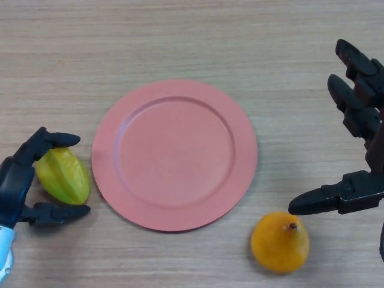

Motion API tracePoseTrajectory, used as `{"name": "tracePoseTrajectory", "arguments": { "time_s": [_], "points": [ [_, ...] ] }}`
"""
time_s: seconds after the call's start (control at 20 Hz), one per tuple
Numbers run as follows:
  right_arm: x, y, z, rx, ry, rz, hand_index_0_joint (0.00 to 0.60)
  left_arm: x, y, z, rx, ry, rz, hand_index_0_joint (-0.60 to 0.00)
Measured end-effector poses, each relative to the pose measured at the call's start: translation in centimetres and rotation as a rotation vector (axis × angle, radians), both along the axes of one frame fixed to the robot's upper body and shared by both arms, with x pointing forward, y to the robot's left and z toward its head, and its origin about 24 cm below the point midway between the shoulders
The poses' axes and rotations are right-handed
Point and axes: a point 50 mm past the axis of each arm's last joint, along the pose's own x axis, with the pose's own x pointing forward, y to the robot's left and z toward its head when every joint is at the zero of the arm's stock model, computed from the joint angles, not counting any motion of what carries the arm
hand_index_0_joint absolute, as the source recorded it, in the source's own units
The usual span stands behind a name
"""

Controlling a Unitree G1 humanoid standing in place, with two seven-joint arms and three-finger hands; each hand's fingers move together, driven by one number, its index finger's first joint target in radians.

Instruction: Pick up the yellow starfruit and place it on the plate

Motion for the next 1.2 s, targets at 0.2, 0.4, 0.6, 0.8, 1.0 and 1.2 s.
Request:
{"name": "tracePoseTrajectory", "arguments": {
  "time_s": [0.2, 0.4, 0.6, 0.8, 1.0, 1.2],
  "points": [
    [-0.1, 0.0, 0.1, -0.005, -0.003, -0.002, 0.000, 0.2, -1.0, 4.0, 0.040, -0.138, -0.017, -0.600],
    [-0.3, 0.1, 0.3, -0.006, -0.009, 0.000, 0.000, 0.4, -3.4, 7.0, -0.003, -0.203, -0.074, -0.600],
    [-0.6, 0.1, 0.7, -0.007, -0.033, 0.002, 0.000, 1.1, -7.2, 5.3, -0.095, -0.049, -0.203, -0.600],
    [-0.8, -0.3, 0.4, -0.007, -0.018, -0.019, 0.000, 1.6, -8.3, 5.2, -0.131, 0.029, -0.236, -0.600],
    [-0.8, -0.4, 0.4, -0.007, -0.002, -0.022, 0.000, 2.0, -8.4, 5.0, -0.139, 0.070, -0.219, -0.600],
    [-0.8, -0.4, 0.4, -0.008, -0.004, -0.022, 0.000, 2.2, -8.6, 5.3, -0.149, 0.060, -0.224, -0.450]
  ]
}}
